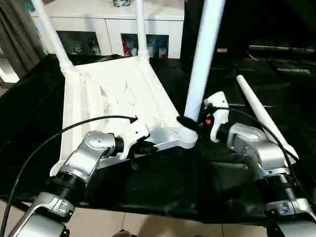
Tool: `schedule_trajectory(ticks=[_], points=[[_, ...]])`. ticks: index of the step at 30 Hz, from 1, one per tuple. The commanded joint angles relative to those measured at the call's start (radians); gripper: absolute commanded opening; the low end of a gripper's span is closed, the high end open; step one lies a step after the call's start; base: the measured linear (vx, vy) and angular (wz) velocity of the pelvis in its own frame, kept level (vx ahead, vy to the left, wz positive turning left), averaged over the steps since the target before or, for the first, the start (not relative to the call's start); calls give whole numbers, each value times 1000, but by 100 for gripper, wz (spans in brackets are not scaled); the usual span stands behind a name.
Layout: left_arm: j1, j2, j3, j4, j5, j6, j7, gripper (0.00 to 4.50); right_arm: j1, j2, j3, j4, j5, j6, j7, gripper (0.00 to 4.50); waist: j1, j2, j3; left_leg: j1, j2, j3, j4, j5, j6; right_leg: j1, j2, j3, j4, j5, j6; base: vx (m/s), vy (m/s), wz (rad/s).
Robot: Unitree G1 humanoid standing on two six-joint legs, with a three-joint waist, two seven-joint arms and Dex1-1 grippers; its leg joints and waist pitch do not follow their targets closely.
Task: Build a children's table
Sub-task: Insert table leg to table base
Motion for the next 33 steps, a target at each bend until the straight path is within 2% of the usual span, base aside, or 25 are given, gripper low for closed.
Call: schedule_trajectory(ticks=[1, 4, 6, 7, 11, 21, 26, 27, 31, 33], points=[[-4, -9, 19, 13, -30, -43, -3, 0, -18, -1, 17, 24, -13, -18, 8, 191, 5, -30, -69, 8, 35, -10, -65, -184, 36, 49, -78, 55, -87, -369, -119, 0, 0, 0], [-9, -16, 22, 27, -28, -56, 2, 0, -30, 12, 10, 74, -22, -49, -3, 191, 3, -26, -69, 8, 33, -11, -64, -193, 31, 49, -79, 54, -89, -377, -124, 0, 0, 0], [-10, -19, 24, 30, -28, -60, 4, 0, -32, 16, 9, 85, -24, -56, -5, 191, 3, -30, -68, 7, 32, -10, -64, -195, 31, 51, -78, 55, -89, -377, -123, 0, 0, 0], [-14, -36, 44, 41, -33, -81, 24, 0, -30, 26, 0, 109, -27, -69, -10, 191, 3, -29, -69, 9, 34, -10, -64, -198, 32, 49, -79, 55, -90, -383, -122, 0, 0, 0], [-15, -48, 64, 46, -43, -87, 33, 0, -24, 34, -7, 120, -26, -75, -16, 191, 5, -28, -69, 12, 34, -10, -64, -206, 30, 48, -79, 55, -93, -402, -118, 0, 0, 0], [-16, -60, 72, 62, -48, -90, 32, 0, -18, 59, -8, 121, -24, -88, -19, 191, 4, -27, -69, 10, 35, -12, -66, -204, 33, 49, -78, 55, -89, -377, -129, 0, 0, 0], [-18, -53, 54, 74, -13, -97, 34, 0, -17, 67, -9, 120, -23, -88, -22, 191, 4, -28, -69, 10, 35, -12, -67, -210, 32, 50, -79, 55, -90, -384, -125, 0, 0, 0], [-25, -47, 46, 82, 0, -80, 32, 45, -19, 70, -11, 121, -24, -87, -21, 191, 5, -27, -68, 9, 35, -12, -67, -211, 32, 50, -79, 55, -91, -392, -123, 0, 0, 0], [-40, -53, 51, 90, 0, -44, 35, 78, -22, 72, -14, 121, -25, -88, -20, 191, 6, -22, -69, 13, 36, -12, -67, -221, 26, 47, -79, 55, -93, -397, -127, 0, 0, 0], [-52, -57, 49, 100, 19, -61, 61, 93, -24, 74, -16, 121, -25, -87, -19, 191, 3, -23, -70, 9, 40, -17, -73, -236, 13, 51, -78, 53, -88, -364, -134, 0, 0, 0]])
